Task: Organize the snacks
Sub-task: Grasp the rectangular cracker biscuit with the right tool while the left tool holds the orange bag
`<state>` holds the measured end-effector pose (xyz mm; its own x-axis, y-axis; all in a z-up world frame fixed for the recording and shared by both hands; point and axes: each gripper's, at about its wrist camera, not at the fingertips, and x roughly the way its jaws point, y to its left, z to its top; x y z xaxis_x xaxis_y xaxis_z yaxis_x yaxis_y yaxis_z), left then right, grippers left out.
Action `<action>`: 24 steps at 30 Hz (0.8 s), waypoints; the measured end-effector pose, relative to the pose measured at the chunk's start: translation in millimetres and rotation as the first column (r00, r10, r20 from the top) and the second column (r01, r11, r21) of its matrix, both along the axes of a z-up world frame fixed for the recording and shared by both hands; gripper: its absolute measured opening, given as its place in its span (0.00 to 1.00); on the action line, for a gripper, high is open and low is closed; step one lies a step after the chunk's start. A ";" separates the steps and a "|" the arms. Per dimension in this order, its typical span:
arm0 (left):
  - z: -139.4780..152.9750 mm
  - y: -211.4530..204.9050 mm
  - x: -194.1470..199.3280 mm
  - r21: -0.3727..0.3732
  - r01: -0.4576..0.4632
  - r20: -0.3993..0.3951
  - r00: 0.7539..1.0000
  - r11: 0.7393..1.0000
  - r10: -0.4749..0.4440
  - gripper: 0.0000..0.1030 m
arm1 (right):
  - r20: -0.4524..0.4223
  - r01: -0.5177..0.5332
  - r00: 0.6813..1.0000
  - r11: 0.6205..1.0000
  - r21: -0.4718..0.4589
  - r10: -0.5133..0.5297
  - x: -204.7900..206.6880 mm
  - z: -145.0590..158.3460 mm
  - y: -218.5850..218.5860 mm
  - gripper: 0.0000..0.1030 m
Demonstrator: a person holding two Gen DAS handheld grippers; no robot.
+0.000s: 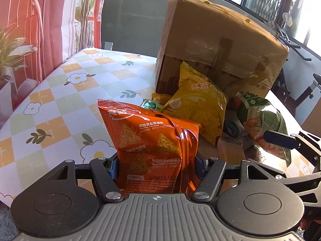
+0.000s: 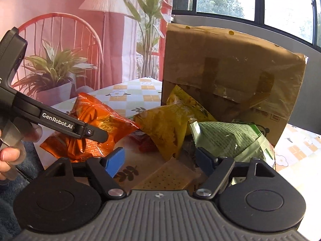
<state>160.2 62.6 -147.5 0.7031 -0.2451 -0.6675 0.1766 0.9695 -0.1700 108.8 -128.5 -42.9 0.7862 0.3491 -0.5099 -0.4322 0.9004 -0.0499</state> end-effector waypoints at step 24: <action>-6.8 -3.4 3.5 0.022 -0.006 0.002 1.000 1.000 0.006 0.68 | -0.144 0.059 0.986 0.989 -0.134 -0.078 26.2 -36.6 -0.1 0.66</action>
